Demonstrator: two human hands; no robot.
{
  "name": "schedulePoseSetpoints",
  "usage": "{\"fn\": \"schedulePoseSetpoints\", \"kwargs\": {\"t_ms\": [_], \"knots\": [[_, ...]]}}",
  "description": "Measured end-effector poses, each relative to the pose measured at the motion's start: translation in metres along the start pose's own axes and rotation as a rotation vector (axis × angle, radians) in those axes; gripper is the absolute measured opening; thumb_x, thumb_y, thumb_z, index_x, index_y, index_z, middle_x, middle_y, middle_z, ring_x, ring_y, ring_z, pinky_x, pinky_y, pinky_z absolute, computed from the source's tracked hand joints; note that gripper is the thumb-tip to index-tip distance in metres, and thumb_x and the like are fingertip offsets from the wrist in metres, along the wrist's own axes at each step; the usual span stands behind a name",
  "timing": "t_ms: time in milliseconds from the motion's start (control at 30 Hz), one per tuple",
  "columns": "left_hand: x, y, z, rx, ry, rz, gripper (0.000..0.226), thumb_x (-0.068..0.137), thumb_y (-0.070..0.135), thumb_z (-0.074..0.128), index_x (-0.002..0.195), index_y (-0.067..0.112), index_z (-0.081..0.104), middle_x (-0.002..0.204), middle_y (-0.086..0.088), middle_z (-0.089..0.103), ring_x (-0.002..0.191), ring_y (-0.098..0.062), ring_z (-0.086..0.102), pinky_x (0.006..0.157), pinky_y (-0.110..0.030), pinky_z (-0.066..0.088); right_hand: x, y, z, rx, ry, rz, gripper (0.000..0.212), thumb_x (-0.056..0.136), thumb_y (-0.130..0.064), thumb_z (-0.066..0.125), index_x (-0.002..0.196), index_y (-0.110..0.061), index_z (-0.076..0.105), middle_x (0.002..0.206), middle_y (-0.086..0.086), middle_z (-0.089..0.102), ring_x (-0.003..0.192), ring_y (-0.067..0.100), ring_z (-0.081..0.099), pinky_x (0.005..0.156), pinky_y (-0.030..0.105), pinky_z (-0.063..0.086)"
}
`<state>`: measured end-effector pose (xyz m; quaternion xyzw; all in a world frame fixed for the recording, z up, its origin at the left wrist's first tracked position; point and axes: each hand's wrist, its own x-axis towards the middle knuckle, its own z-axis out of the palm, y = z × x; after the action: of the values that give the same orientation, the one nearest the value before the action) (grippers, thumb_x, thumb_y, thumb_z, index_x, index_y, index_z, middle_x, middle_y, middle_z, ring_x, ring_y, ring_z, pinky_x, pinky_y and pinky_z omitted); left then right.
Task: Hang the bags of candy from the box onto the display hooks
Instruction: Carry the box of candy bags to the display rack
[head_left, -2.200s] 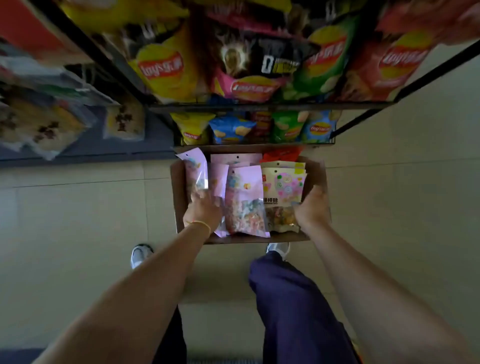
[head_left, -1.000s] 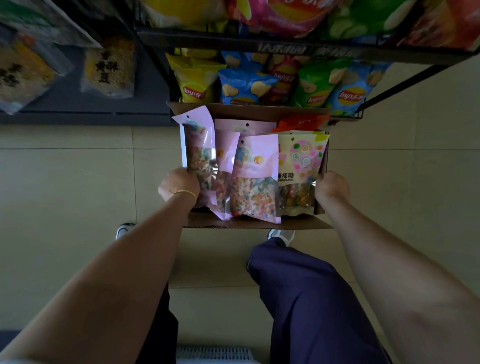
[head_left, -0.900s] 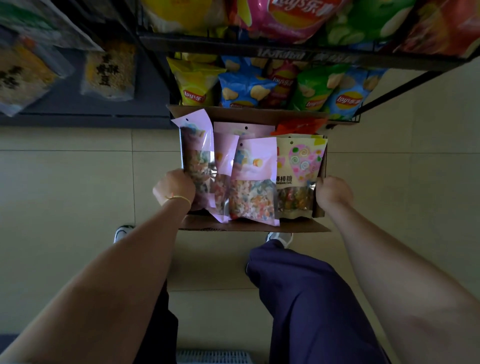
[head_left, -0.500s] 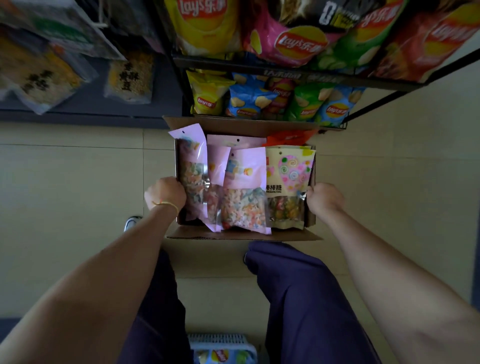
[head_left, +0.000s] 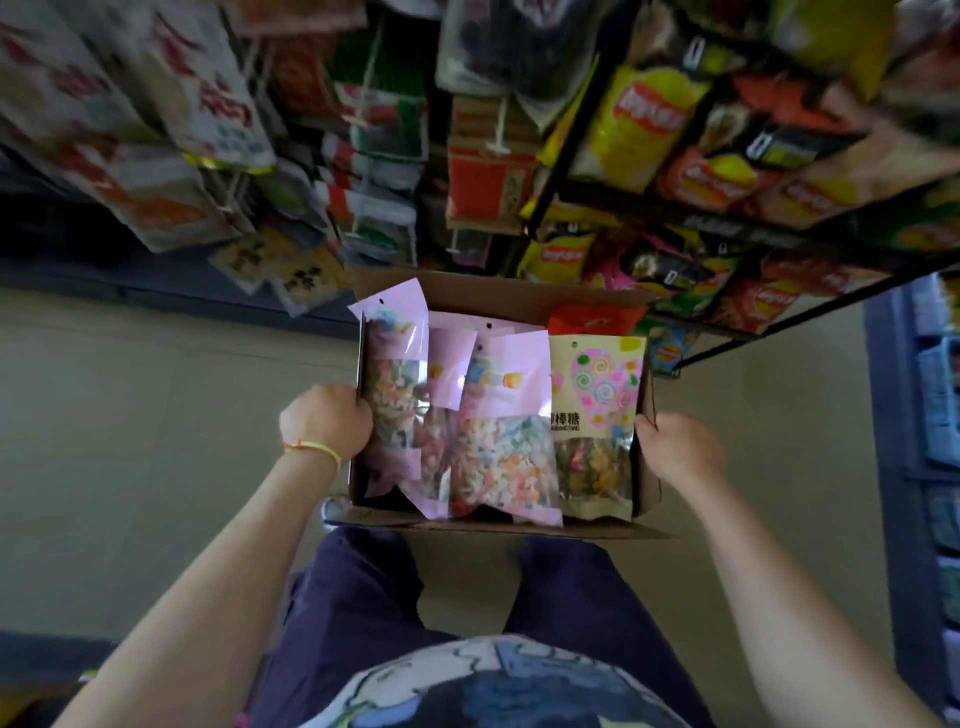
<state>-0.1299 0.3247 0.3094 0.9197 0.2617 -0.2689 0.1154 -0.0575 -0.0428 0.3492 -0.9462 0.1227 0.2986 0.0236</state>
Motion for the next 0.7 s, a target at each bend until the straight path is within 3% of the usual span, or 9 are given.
{"fn": "schedulePoseSetpoints", "kwargs": {"t_ms": [133,300,500,700], "knots": [[-0.008,-0.070,-0.085,-0.060,0.087,0.041,0.029,0.096,0.025,0.044,0.105,0.013,0.069,0.112,-0.014,0.068,0.101,-0.036,0.064,0.074,-0.033,0.044,-0.071,-0.074,-0.032,0.047,0.049,-0.020,0.044,0.105,-0.040,0.038,0.074,-0.013,0.052,0.078,0.008,0.058,0.069,0.023,0.054,0.056,0.032,0.038],[-0.002,-0.160,-0.164,-0.080,0.186,0.018,0.027,0.097,0.026,0.046,0.102,0.011,0.069,0.110,-0.014,0.068,0.100,-0.036,0.064,0.076,-0.035,0.047,-0.118,-0.176,-0.058,0.067,0.087,-0.097,0.044,0.105,-0.036,0.042,0.070,-0.010,0.048,0.071,0.007,0.053,0.061,0.022,0.050,0.050,0.031,0.032],[0.028,-0.266,-0.218,-0.098,0.204,-0.084,0.017,0.094,0.023,0.049,0.086,0.017,0.063,0.106,-0.012,0.068,0.094,-0.034,0.062,0.071,-0.031,0.040,-0.128,-0.300,-0.059,0.068,0.122,-0.213,0.045,0.102,-0.037,0.043,0.064,-0.013,0.046,0.064,0.005,0.049,0.057,0.024,0.048,0.051,0.030,0.033],[0.079,-0.367,-0.248,-0.123,0.178,-0.194,0.021,0.094,0.024,0.047,0.093,0.015,0.066,0.108,-0.012,0.067,0.092,-0.033,0.060,0.073,-0.031,0.041,-0.125,-0.438,-0.044,0.036,0.086,-0.297,0.043,0.102,-0.034,0.043,0.065,-0.013,0.046,0.063,0.003,0.046,0.055,0.022,0.046,0.049,0.028,0.031]]}}
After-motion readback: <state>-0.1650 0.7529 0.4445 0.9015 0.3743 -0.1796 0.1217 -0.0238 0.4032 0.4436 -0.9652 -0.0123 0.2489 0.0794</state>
